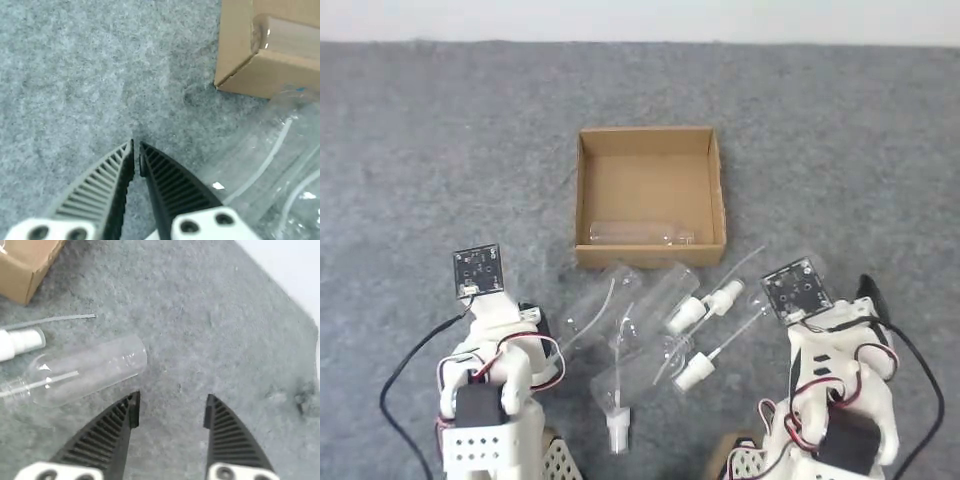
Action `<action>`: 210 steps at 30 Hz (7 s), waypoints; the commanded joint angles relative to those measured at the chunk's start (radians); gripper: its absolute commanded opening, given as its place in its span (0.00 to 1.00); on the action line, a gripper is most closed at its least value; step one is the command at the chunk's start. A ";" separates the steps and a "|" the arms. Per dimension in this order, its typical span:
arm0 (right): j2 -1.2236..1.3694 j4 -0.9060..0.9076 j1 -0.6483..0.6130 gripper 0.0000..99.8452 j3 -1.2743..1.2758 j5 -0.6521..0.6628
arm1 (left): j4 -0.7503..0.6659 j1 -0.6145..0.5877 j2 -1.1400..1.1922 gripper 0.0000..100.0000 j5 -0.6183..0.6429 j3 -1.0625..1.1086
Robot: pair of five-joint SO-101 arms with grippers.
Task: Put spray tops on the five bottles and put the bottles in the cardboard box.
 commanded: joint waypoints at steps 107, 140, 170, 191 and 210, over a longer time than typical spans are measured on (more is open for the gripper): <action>1.512 -0.054 -0.372 0.31 -0.517 0.422 | 0.005 0.000 -0.015 0.01 -0.005 -0.013; 1.501 -0.309 -0.265 0.11 -0.342 0.308 | 0.005 0.000 -0.015 0.01 -0.005 -0.013; 1.501 -0.308 -0.263 0.30 -0.344 0.057 | 0.005 0.000 -0.015 0.01 -0.005 -0.013; 1.512 -0.309 -0.077 0.31 -0.347 0.537 | 0.005 0.000 -0.015 0.01 -0.005 -0.013; 1.512 -0.242 0.030 0.40 -0.342 0.644 | 0.005 0.000 -0.015 0.01 -0.005 -0.013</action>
